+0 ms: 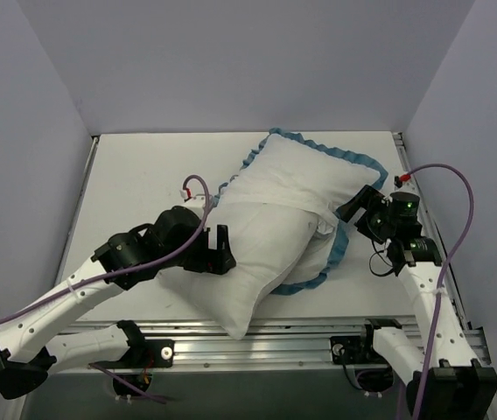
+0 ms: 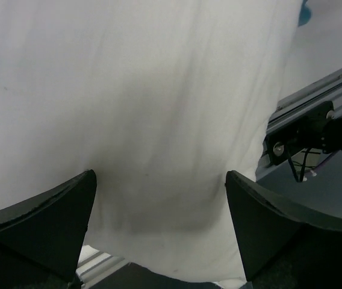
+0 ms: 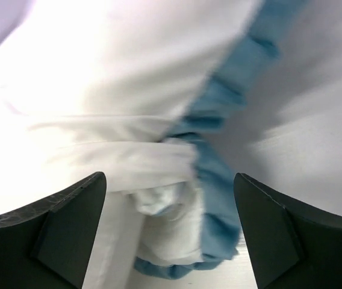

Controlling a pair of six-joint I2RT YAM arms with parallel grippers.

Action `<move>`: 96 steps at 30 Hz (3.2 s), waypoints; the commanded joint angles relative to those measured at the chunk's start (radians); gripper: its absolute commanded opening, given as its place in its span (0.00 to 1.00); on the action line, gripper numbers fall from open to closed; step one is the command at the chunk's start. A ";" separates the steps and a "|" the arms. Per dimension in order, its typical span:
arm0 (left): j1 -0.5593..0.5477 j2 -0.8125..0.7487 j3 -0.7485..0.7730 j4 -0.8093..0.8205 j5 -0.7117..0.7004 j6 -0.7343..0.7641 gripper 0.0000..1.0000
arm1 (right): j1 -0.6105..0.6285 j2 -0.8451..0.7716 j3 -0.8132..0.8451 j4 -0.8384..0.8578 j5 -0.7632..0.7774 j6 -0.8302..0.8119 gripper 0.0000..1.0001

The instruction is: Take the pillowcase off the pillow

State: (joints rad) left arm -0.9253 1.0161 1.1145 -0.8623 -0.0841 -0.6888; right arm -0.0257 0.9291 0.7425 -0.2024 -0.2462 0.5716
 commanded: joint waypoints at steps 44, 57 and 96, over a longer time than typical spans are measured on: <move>0.333 0.292 -0.101 0.441 0.216 0.143 0.02 | 0.704 0.714 0.744 -0.045 0.125 -0.510 0.88; 0.336 0.219 -0.013 0.257 0.161 0.206 0.02 | 0.640 0.829 0.710 0.028 0.472 -0.532 0.00; 0.353 0.285 0.361 0.112 -0.106 0.403 0.81 | 0.369 0.584 0.655 0.035 0.199 -0.168 0.64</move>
State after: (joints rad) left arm -0.5522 1.3109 1.3720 -0.8310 -0.2230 -0.3565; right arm 0.3424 1.6291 1.4185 -0.1883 -0.0818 0.4183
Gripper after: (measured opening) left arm 0.788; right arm 0.598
